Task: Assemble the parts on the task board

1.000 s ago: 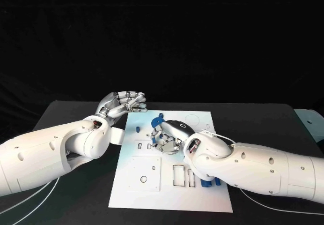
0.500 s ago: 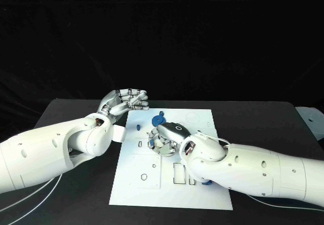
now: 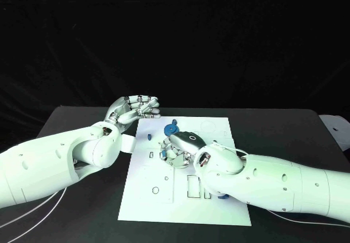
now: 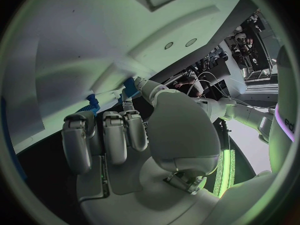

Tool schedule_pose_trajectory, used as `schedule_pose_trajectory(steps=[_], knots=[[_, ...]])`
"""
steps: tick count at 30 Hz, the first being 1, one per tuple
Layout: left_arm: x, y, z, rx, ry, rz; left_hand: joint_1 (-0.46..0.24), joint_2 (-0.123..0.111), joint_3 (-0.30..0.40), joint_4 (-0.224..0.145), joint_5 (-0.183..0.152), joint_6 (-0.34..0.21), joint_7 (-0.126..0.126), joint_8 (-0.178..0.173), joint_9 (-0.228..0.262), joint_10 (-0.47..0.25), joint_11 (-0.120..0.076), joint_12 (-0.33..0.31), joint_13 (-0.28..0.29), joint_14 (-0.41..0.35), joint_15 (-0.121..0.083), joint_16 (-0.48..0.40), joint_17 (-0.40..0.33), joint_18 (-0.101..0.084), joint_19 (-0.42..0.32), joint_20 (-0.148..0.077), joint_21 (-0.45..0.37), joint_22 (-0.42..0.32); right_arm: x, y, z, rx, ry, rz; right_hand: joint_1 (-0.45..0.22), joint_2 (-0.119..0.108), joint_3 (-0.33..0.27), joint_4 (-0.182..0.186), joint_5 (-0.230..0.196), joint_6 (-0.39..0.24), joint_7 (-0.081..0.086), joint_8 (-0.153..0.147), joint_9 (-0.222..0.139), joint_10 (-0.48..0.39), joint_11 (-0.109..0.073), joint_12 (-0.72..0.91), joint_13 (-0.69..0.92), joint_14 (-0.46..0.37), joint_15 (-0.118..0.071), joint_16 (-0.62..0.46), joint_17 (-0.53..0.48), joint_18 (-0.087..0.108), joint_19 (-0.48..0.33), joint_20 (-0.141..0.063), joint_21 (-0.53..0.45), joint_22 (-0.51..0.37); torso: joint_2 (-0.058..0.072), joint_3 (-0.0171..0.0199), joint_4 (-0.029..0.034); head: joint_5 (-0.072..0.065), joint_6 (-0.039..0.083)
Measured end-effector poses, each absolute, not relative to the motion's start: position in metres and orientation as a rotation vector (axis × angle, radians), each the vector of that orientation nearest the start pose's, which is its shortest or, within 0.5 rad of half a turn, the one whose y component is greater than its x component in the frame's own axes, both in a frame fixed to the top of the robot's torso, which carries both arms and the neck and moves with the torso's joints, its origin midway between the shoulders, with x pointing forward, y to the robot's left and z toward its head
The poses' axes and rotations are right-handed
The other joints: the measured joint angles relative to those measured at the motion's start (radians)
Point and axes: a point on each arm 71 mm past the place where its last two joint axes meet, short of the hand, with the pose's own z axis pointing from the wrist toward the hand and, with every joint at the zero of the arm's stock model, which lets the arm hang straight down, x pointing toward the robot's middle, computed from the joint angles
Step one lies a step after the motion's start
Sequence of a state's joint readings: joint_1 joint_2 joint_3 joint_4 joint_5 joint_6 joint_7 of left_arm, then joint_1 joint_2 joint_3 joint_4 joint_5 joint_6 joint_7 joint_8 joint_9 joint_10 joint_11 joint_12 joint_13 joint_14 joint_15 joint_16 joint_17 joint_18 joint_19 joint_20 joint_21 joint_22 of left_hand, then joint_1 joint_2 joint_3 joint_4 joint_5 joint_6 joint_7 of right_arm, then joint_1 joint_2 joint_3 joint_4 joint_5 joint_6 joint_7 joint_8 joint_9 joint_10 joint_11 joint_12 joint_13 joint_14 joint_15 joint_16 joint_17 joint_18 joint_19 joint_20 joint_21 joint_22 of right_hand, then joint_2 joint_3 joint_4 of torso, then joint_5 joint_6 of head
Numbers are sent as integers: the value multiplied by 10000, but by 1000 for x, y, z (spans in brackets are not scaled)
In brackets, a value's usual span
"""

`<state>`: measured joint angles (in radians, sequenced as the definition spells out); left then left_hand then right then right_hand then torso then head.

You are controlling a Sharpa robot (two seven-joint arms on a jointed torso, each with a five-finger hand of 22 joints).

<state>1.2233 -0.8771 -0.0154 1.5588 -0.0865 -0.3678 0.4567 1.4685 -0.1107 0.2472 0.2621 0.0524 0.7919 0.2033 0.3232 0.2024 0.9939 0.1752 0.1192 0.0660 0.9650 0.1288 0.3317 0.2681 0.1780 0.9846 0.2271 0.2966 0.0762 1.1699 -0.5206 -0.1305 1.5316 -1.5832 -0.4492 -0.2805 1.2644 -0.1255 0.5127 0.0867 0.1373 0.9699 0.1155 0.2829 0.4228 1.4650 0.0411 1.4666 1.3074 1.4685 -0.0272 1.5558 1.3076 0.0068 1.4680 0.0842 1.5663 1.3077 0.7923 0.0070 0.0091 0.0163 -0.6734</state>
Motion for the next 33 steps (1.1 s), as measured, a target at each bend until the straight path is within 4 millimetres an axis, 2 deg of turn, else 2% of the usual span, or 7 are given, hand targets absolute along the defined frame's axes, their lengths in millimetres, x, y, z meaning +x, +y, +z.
schedule_pose_trajectory(steps=[8, 10, 11, 19, 20, 32, 33], knots=[[490, 219, -149, -9701, 13096, -15378, 0, 0, 0, 0, 0, 0, 0, 0, 0, 0, 0, 0, 0, 0, 0, 0, -1, 0, 0, 0, 2, 0, 442, -45, -210, -2902, 15990, 7832, -27, -27, -28, 28, -5, -18, -18, 1, 76, 0, 0, 0, 0, 0, 0, 0, -1, -1, -36, -36, 0, -1, 0, -6, 13, 15, -14], [490, 219, -149, -9703, 13096, -15375, 0, 0, 0, 0, 0, 0, 0, 0, 0, 0, 0, 0, 0, 0, 0, 0, -1, 0, 0, 0, 2, 0, 442, -45, -210, -2915, 15990, 7796, -91, -92, -28, 28, -5, -19, -19, 3, 276, 0, 0, 0, -1, 0, 1, 0, -1, -1, -37, -36, 0, -2, 0, -7, 13, 18, -17], [490, 219, -149, -9704, 13096, -15373, 0, 0, 0, 0, 0, 0, 0, 0, 0, 0, 0, 0, 0, 0, 0, 0, -1, 0, 0, 0, 2, 0, 443, -46, -210, -2922, 15988, 7777, -92, -92, -28, 28, -5, -21, -21, 116, 281, 0, 0, 0, -1, 0, 0, 0, -1, -1, -37, -36, 0, -2, 0, -7, 13, 22, -18], [490, 219, -149, -9709, 13099, -15369, 0, 0, 0, 0, 0, 0, 0, 0, 0, 0, 0, 0, 0, 0, 0, 0, -2, -1, 0, 0, 2, 1, 442, -46, -210, -2972, 15979, 7681, -118, -118, -28, 28, -6, -35, -35, 120, 344, 0, 0, 0, -1, -1, 1, 0, -2, 0, -37, -36, 0, -2, 0, -7, 11, 34, -22], [490, 219, -149, -9710, 13099, -15369, 0, 0, 0, 0, 0, 0, 0, 0, 0, 0, 0, 0, 0, 0, 0, 0, -1, 0, 0, 0, 3, 1, 442, -46, -210, -2975, 15976, 7668, -118, -118, -28, 28, -8, -36, -36, 214, 344, 0, 0, 0, -1, -1, 1, 0, -1, -1, -37, -36, 0, -2, 0, -7, 11, 34, -22], [490, 220, -149, -9717, 13097, -15362, 0, 0, 27, 27, 0, 0, 0, 0, 0, -1, 0, -52, 0, 0, 0, 0, 9, 0, 0, 0, 3, -19, 442, -47, -211, -3002, 15950, 7524, -170, -171, -84, 82, 20, -30, -31, 344, 340, 0, 0, -38, 7, -1, 1, 0, -3, -1, -37, -36, 0, -4, -1, -6, 6, 40, 1], [490, 220, -149, -9718, 13098, -15361, 0, 0, 28, 28, 0, 0, 0, 0, 0, -1, 0, -61, 0, 0, 0, 0, 15, -1, 0, 0, 3, -20, 443, -47, -211, -3002, 15950, 7512, -236, -237, -98, 97, 21, -30, -30, 347, 338, 0, 0, -59, 7, -1, 1, 0, -3, -1, -37, -36, 0, -4, -1, -6, 6, 40, 2]])
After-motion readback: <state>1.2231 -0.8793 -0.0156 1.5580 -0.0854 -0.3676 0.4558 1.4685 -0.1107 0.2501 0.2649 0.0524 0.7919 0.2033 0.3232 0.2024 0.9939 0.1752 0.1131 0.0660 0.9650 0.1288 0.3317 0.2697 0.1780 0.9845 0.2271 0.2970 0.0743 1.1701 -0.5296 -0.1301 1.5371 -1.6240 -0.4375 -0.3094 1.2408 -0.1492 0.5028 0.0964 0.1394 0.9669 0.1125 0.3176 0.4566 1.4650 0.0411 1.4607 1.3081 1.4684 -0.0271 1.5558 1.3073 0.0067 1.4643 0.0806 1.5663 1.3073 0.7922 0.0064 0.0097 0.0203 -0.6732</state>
